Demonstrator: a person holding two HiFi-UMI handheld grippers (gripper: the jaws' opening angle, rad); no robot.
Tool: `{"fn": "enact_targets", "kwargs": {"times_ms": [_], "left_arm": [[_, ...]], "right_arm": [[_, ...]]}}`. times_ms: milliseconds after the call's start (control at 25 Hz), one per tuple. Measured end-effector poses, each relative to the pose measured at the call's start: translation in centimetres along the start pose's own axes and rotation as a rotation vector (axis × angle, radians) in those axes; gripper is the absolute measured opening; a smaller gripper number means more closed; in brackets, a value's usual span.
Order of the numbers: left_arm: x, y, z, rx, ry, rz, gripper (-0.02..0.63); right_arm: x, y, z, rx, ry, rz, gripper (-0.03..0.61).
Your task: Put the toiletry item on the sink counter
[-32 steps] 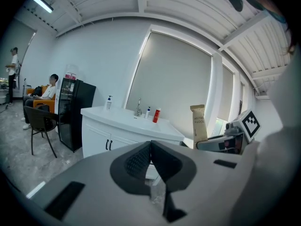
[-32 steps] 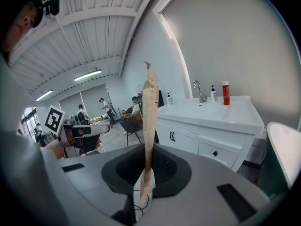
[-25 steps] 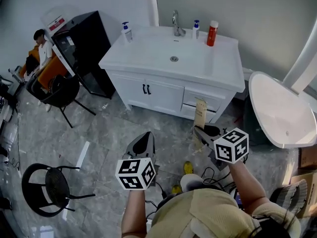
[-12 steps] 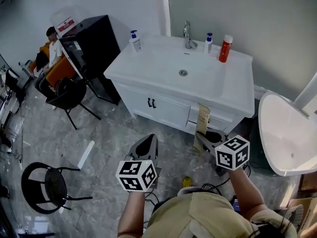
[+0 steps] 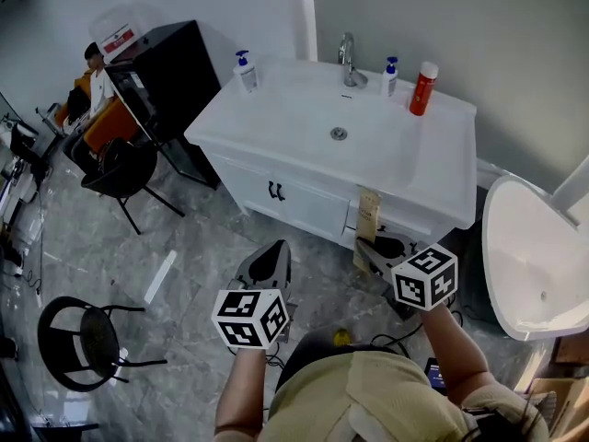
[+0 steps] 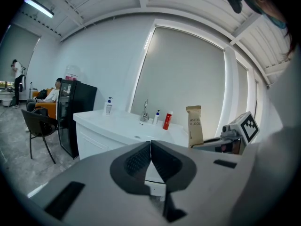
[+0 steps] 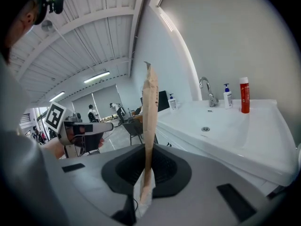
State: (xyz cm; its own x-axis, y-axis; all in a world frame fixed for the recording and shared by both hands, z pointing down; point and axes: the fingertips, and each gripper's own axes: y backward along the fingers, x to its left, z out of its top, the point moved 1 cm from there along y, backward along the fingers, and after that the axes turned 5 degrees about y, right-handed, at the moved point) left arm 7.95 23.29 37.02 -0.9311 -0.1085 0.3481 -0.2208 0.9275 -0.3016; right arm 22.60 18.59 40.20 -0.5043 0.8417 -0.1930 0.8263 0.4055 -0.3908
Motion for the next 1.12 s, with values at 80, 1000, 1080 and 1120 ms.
{"fn": "enact_targets", "kwargs": {"times_ms": [80, 1000, 1080, 1120], "left_arm": [[0.4, -0.3, -0.2, 0.002, 0.006, 0.007, 0.038], [12.2, -6.8, 6.4, 0.025, 0.002, -0.037, 0.039], [13.5, -7.3, 6.9, 0.032, 0.005, -0.047, 0.038], [14.2, -7.5, 7.2, 0.036, 0.005, -0.049, 0.038]], "right_arm": [[-0.1, -0.6, 0.0, 0.008, 0.013, 0.007, 0.041], [-1.3, -13.4, 6.7, -0.009, -0.029, -0.009, 0.041], [-1.3, -14.9, 7.4, -0.010, -0.028, -0.015, 0.041], [-1.4, -15.7, 7.8, -0.012, -0.027, -0.018, 0.043]]}}
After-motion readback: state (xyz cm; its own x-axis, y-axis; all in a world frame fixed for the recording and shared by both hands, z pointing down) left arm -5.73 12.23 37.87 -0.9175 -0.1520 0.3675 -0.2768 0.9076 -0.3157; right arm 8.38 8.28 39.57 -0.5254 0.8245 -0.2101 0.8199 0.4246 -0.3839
